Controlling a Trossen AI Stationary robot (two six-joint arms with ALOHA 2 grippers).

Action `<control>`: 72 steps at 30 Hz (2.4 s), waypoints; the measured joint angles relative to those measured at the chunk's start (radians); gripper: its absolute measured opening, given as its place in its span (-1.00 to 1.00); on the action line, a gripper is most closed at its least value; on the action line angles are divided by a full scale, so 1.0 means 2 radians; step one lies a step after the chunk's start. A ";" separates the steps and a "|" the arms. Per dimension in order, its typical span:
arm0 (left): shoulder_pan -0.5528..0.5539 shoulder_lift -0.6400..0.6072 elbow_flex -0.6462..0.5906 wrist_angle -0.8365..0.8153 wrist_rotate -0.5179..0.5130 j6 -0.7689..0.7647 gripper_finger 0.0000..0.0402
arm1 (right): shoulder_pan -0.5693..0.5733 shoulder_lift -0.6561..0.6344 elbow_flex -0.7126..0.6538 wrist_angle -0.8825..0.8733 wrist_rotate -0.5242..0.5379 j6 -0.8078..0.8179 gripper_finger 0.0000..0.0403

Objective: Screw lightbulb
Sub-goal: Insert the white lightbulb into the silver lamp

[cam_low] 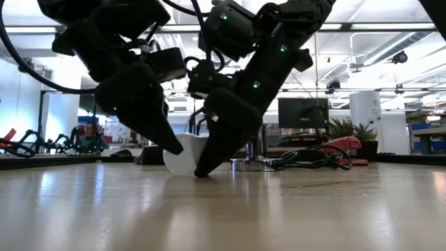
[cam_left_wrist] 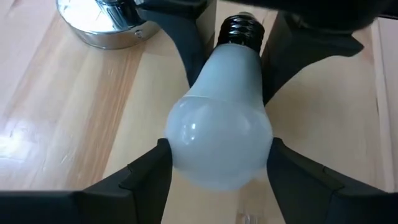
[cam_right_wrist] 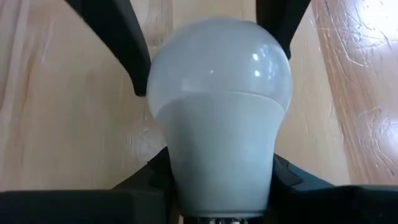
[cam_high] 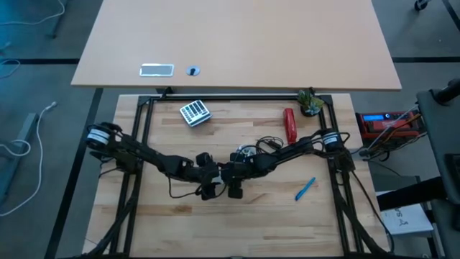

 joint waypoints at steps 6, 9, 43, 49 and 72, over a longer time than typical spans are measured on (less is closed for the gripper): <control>0.000 -0.035 -0.001 -0.018 -0.001 0.004 0.23 | 0.004 -0.018 -0.002 -0.014 -0.013 -0.003 -0.40; 0.000 -0.045 -0.001 -0.023 -0.002 -0.001 0.22 | 0.006 -0.030 -0.006 -0.016 -0.013 -0.005 -0.40; -0.004 -0.101 -0.004 0.215 -0.006 0.102 0.36 | 0.059 -0.239 -0.271 0.369 0.097 -0.071 -0.41; -0.004 -0.101 -0.004 0.227 0.007 0.107 0.31 | 0.060 -0.232 -0.263 0.362 0.097 -0.071 -0.42; -0.001 -0.102 -0.003 0.203 -0.024 0.105 0.41 | 0.059 -0.208 -0.139 0.143 0.139 -0.089 -0.43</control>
